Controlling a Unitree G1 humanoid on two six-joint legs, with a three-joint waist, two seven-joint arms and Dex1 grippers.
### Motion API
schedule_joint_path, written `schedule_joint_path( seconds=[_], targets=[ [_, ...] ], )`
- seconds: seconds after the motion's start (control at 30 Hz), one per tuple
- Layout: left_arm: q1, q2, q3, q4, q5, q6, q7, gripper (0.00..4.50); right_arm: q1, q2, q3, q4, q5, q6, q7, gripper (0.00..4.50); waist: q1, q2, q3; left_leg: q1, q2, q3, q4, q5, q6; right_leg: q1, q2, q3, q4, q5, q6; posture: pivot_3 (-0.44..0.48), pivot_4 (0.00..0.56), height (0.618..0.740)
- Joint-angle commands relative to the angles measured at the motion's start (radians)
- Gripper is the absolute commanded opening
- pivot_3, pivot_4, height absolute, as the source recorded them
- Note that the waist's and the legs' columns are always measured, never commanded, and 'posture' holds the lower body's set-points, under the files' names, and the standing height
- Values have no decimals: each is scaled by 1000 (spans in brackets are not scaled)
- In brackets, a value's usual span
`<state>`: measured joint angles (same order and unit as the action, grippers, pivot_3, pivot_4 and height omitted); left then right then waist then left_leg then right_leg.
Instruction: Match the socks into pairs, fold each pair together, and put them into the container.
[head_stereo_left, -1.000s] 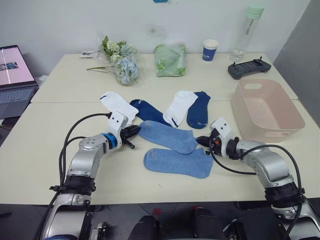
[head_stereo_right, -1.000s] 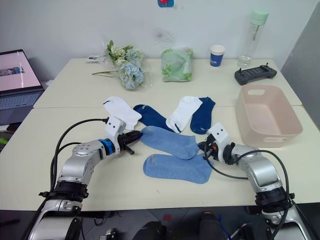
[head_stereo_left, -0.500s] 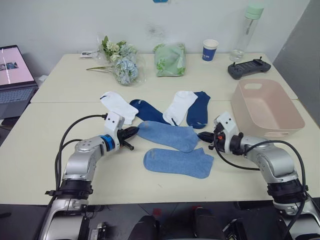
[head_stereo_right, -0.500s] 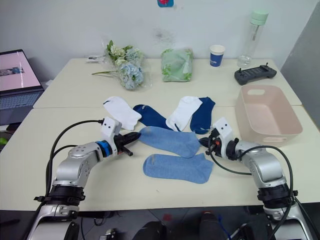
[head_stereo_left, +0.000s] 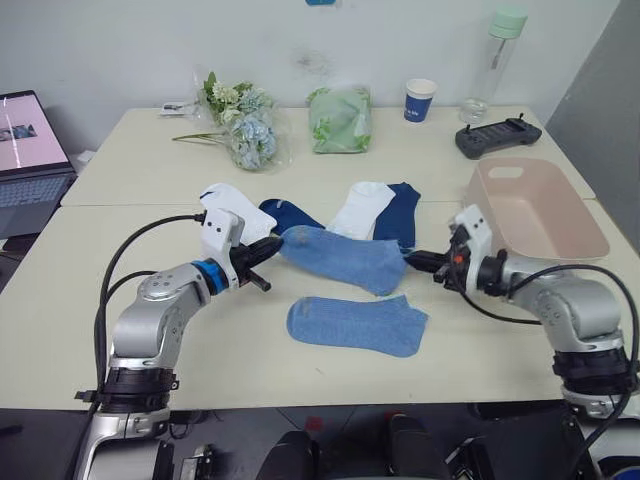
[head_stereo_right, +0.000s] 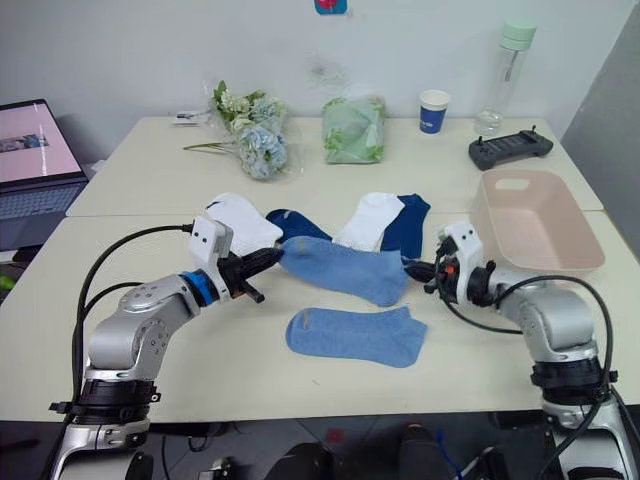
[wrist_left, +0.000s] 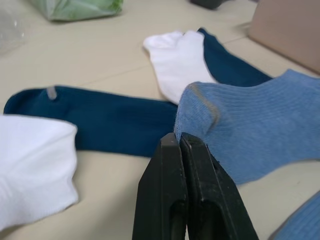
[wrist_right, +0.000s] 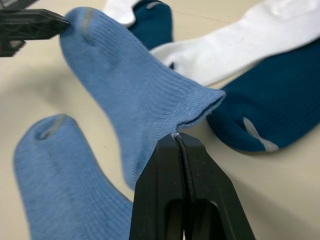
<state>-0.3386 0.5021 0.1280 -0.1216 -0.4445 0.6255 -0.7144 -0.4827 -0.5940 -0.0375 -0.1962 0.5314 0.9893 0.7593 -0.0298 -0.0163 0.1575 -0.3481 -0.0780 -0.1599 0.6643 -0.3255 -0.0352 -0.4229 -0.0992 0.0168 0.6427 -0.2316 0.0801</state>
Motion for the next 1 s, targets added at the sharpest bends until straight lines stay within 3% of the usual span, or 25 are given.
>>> schedule_joint_path(
  seconds=[0.03,0.4,1.0],
  targets=[
    [55,23,57,-156,-119,113,-2,35,-11,-57,-60,-66,85,68,44,0,0,0,0,0,0,0,0,0,0,0,0,0,0,0,0,0,150,740],
    [274,18,112,-418,-323,301,97,35,103,-158,-161,-213,316,216,103,0,8,0,0,0,0,0,0,0,0,1,0,0,-1,0,0,0,150,740],
    [358,54,85,-424,-322,262,124,35,220,-167,-138,-232,333,157,58,0,18,0,0,1,1,2,0,0,0,2,1,0,-1,0,0,0,150,740]
  ],
)
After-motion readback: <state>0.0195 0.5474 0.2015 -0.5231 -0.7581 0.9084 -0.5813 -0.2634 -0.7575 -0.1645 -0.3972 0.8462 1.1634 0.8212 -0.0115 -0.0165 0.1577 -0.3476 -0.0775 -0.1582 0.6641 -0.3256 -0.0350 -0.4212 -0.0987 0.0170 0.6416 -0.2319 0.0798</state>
